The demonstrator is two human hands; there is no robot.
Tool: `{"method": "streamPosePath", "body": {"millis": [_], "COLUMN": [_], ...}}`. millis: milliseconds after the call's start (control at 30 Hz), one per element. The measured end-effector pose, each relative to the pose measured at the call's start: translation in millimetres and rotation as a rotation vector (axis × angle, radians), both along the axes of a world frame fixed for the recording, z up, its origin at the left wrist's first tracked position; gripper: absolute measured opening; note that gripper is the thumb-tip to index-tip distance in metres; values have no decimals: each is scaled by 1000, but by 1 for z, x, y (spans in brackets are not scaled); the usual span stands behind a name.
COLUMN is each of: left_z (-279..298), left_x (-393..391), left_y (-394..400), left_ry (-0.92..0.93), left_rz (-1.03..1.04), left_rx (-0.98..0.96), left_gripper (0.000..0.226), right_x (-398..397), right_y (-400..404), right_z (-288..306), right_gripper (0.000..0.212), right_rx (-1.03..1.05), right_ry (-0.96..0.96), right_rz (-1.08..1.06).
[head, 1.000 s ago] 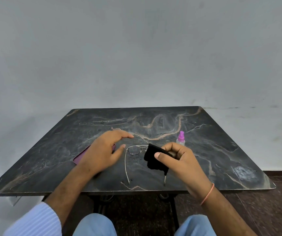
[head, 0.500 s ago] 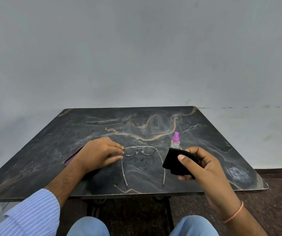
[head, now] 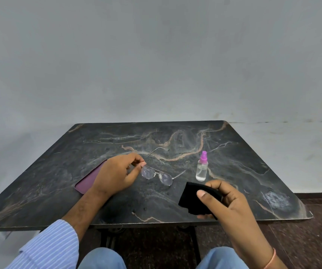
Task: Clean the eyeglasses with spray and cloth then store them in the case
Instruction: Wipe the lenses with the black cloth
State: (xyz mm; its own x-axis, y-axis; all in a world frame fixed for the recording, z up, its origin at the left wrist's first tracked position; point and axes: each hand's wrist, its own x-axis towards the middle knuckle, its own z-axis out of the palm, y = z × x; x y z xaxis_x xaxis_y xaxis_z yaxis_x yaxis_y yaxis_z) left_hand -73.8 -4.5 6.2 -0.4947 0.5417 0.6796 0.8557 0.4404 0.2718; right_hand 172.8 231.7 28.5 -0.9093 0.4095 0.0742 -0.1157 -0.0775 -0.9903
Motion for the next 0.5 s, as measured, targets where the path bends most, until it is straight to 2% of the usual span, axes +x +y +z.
{"method": "streamPosePath", "body": {"millis": [267,433,500], "left_z": [16,17,15], "left_x": [4,6,12], "left_y": [5,8,14], "left_ry": [83,-37,-90], "left_rz": [27,50,66], "left_rx": [89,338,448], "left_gripper": [23,8,3], "right_x": [-14,-36,-53], "right_y": [-26,-32,-32], "right_z": [-26,-32,-29], "right_gripper": [10,1,9], "right_rx": [48,9,-92], "right_ry": [-140,-278,-285], "right_rz": [200,171,125]}}
